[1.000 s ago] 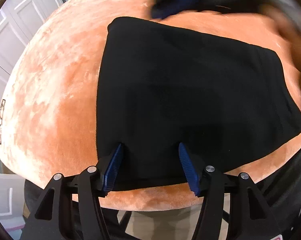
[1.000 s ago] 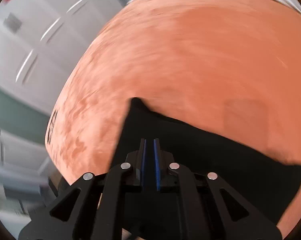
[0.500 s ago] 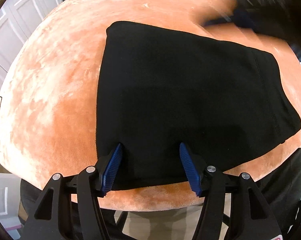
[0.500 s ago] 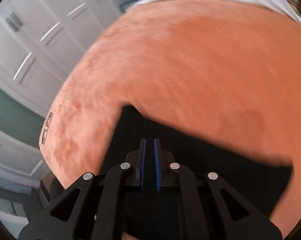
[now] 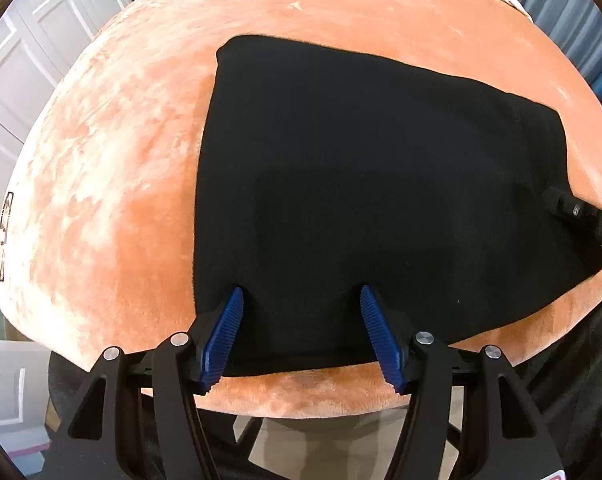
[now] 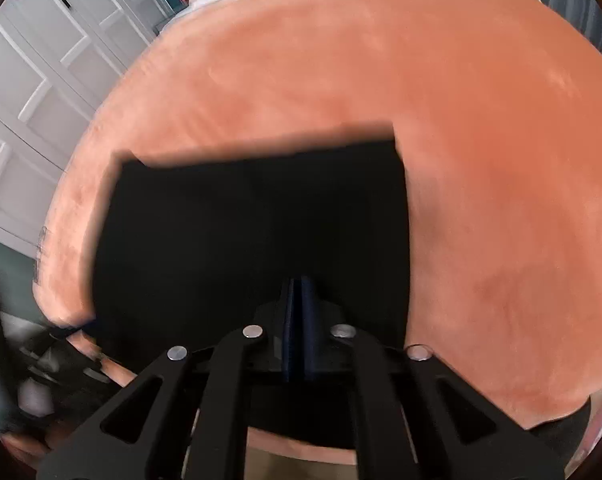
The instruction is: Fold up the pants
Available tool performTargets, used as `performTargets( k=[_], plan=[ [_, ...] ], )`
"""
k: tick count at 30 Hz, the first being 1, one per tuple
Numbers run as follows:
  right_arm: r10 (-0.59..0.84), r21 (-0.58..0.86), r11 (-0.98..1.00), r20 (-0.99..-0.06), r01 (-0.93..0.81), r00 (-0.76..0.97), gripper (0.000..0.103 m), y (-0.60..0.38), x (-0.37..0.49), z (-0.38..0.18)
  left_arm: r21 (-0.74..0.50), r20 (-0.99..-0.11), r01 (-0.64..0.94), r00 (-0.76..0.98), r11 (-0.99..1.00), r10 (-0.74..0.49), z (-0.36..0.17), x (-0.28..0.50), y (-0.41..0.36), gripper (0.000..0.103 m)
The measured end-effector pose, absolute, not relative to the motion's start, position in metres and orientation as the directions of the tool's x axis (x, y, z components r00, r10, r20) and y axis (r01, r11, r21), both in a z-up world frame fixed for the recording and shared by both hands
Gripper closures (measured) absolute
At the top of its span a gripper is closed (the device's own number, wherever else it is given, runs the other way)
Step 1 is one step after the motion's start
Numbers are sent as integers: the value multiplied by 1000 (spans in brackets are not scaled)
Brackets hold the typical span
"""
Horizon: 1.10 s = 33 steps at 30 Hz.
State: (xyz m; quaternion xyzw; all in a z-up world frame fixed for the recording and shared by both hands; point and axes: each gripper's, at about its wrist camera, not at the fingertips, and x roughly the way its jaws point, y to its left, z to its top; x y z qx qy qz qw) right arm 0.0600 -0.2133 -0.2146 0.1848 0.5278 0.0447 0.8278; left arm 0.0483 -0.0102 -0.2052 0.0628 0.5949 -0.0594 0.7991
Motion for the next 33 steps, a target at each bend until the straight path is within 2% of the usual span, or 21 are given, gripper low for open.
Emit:
performTargets(
  k=[2, 4, 6, 8, 10, 15, 16, 18, 19, 23, 26, 30, 33],
  plan=[
    [297, 406, 895, -850, 182, 435, 102, -221, 53, -206, 42, -958, 171, 285, 984, -8, -205, 49, -12, 42],
    [310, 421, 893, -833, 161, 458, 96, -218, 41, -193, 43, -959, 165, 283, 985, -5, -206, 50, -12, 40],
    [292, 378, 918, -852, 124, 435, 96, -212, 29, -192, 47, -959, 161, 283, 986, 0, -206, 50, -13, 39],
    [260, 324, 941, -876, 95, 406, 100, -215, 18, -207, 57, -958, 158, 285, 986, 9, -208, 48, -16, 39],
    [286, 359, 927, -862, 106, 418, 102, -218, 11, -218, 72, -957, 159, 288, 985, 23, -211, 48, -19, 38],
    [309, 400, 907, -847, 134, 433, 98, -219, 11, -190, 77, -953, 135, 300, 988, 33, -197, 44, -18, 33],
    [299, 393, 910, -845, 135, 443, 96, -220, 10, -186, 67, -953, 115, 300, 991, 30, -195, 43, -14, 31],
    [256, 352, 928, -843, 125, 473, 83, -222, 7, -173, 66, -958, 87, 285, 994, 39, -194, 43, -8, 29],
    [237, 325, 941, -837, 100, 493, 81, -217, 5, -165, 67, -960, 83, 278, 994, 41, -194, 43, -7, 29],
    [217, 262, 964, -869, 42, 445, 82, -207, 4, -181, 79, -966, 72, 250, 994, 59, -203, 44, -5, 28],
    [186, 236, 970, -880, 61, 438, 85, -207, 0, -211, 83, -967, 66, 245, 994, 64, -207, 45, -5, 22],
    [164, 200, 979, -890, 41, 426, 84, -203, 1, -202, 89, -966, 61, 250, 994, 71, -210, 44, -2, 16],
    [220, 286, 954, -872, 90, 438, 81, -216, -2, -185, 59, -969, 43, 242, 997, 47, -210, 47, 6, 16]
  ],
)
